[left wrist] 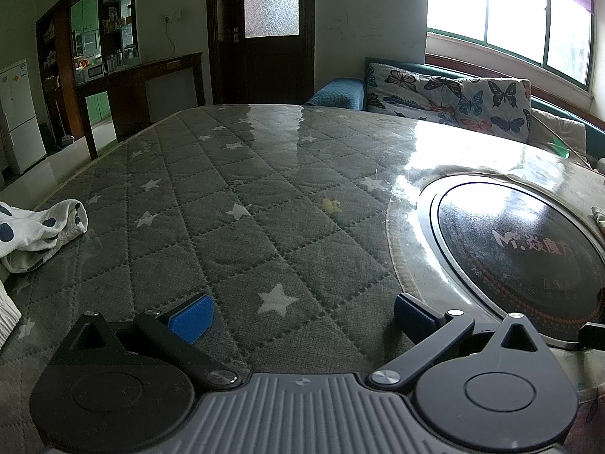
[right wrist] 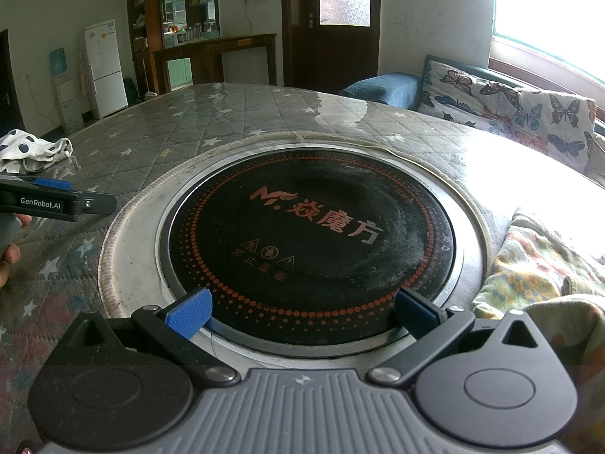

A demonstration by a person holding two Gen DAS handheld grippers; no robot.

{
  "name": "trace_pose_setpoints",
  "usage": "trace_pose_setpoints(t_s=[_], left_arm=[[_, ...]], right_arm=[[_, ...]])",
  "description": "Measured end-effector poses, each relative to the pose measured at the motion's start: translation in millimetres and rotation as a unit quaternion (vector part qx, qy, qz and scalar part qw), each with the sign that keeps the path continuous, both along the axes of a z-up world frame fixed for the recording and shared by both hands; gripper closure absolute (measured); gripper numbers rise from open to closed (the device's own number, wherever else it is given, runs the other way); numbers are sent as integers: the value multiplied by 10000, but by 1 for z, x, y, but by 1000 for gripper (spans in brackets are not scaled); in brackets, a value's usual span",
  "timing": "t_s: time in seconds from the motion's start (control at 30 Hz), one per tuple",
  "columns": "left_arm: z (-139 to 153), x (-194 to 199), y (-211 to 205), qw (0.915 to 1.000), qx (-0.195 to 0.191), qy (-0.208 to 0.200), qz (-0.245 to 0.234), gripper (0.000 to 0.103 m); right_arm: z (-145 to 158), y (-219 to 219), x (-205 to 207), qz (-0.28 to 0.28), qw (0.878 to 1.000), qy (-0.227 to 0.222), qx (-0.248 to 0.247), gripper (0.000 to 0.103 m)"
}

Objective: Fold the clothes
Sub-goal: 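Move both grippers toward the crumpled pastel striped shirt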

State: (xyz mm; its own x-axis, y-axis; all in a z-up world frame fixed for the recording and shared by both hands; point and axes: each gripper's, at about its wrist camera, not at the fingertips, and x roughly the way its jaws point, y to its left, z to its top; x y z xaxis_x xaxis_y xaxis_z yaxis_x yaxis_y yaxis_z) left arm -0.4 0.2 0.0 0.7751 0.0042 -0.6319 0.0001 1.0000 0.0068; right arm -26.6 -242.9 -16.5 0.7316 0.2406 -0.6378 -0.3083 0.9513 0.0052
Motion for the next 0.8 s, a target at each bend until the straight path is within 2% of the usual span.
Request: trace_pose_setpoints(t_s=[0.1,0.13,0.27,0.37,0.53,0.8], left_arm=[[0,-2,2,10000,-1,2,0,0],[0,-1,10,9999,-110,40,4,0],[1,1,-2,10000,80,43,25,0],[1,-2,2,10000,22,62,35,0],[8,-9,-9,9997,-108,95,-183,0],[29,-26,-42,9967,-279,23,-766,0]], right_arm=[[2,-1,-2,-16,10000,2,0,0],[2,-1,-2,-21,10000,2,-1,0],[4,-3,-4,-43,10000,4,-1,0],[6,-3,-6,-141,9999,29,-7,0],[10,-9,-18,-312,9994,99,-59,0],[26,-13,-34,-473,9985,-43,-284,2]])
